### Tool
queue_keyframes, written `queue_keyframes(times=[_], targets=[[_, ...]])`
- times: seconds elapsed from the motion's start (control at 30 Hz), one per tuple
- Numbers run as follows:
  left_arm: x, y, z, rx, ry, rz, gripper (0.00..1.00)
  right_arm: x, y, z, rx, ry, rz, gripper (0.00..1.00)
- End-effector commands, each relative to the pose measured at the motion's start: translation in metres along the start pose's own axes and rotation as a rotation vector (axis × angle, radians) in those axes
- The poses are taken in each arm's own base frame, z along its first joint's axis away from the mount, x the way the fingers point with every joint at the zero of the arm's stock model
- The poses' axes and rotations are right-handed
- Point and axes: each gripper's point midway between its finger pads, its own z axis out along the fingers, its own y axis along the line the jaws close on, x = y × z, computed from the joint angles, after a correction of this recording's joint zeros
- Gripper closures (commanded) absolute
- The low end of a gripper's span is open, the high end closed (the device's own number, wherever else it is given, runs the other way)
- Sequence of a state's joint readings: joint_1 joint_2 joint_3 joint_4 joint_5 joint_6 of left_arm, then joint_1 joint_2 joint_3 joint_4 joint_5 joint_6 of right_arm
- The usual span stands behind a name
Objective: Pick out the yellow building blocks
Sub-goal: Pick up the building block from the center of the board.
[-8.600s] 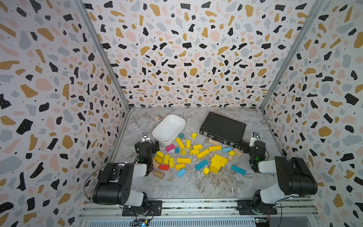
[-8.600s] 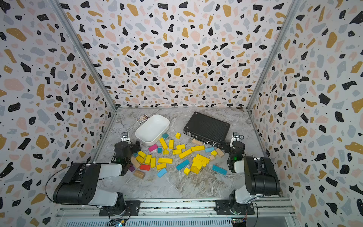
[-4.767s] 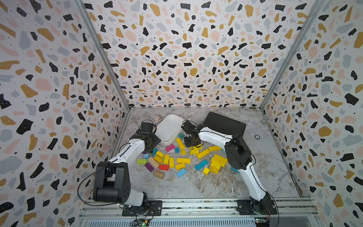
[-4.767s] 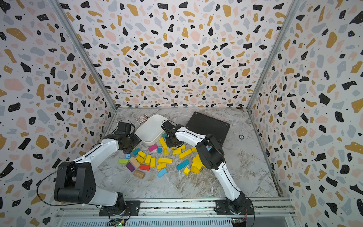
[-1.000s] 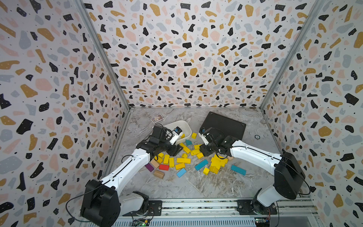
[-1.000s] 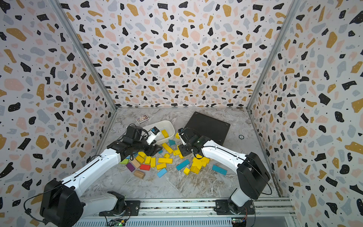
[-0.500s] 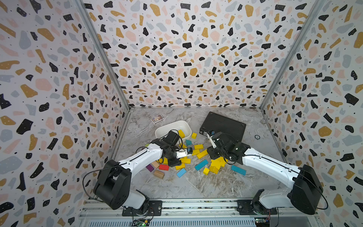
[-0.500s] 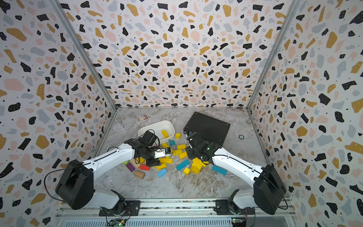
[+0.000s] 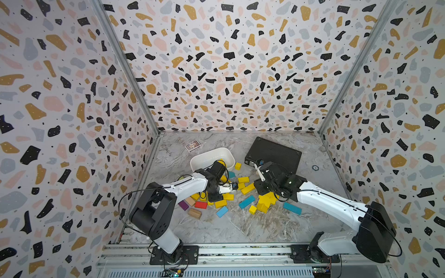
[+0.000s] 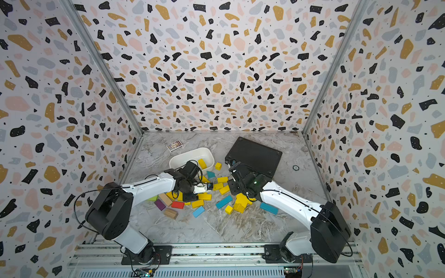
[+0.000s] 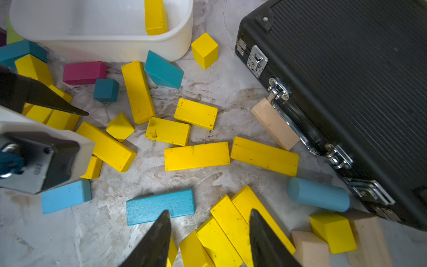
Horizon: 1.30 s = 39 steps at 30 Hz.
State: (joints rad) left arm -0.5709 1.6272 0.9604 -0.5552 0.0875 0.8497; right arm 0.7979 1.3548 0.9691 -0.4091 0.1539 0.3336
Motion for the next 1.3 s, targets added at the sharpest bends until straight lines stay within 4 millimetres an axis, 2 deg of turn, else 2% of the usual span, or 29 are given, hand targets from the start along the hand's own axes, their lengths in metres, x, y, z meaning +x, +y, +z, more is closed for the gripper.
queue_keyframes(times=[0.0,0.17,0.27,0.47,0.67,0.8,0.9,1.1,1.2,1.27], targets=[[-0.011,0.005,-0.001,-0.003,-0.022,0.007,0.42,-0.006,-0.002,-0.003,0.003,-0.024,0.014,0.44],[-0.008,-0.011,0.009,0.088,-0.006,-0.016,0.43,-0.006,-0.001,-0.001,0.003,-0.019,0.015,0.44],[-0.009,-0.015,0.014,0.112,-0.001,-0.027,0.50,-0.005,-0.001,-0.001,0.004,-0.018,0.012,0.45],[-0.006,-0.016,0.021,0.114,0.025,-0.032,0.52,-0.004,-0.003,-0.001,0.010,-0.015,0.010,0.45],[-0.005,-0.012,0.018,0.089,0.033,-0.035,0.73,-0.003,-0.003,-0.001,0.011,-0.017,0.015,0.46],[-0.010,-0.007,0.003,0.042,-0.007,-0.032,0.88,-0.003,-0.003,0.000,0.013,-0.018,0.016,0.46],[-0.016,-0.006,-0.017,0.000,-0.063,-0.042,0.98,-0.003,-0.004,0.001,0.015,-0.020,0.021,0.46],[-0.025,-0.012,-0.051,-0.062,-0.189,-0.130,1.00,-0.006,-0.004,0.004,0.022,-0.033,0.032,0.46],[-0.036,0.012,-0.077,-0.194,-0.304,-0.337,1.00,-0.009,-0.006,0.004,0.032,-0.043,0.035,0.46],[-0.038,0.046,-0.103,-0.337,-0.404,-0.634,1.00,-0.010,-0.008,0.003,0.044,-0.050,0.041,0.46]])
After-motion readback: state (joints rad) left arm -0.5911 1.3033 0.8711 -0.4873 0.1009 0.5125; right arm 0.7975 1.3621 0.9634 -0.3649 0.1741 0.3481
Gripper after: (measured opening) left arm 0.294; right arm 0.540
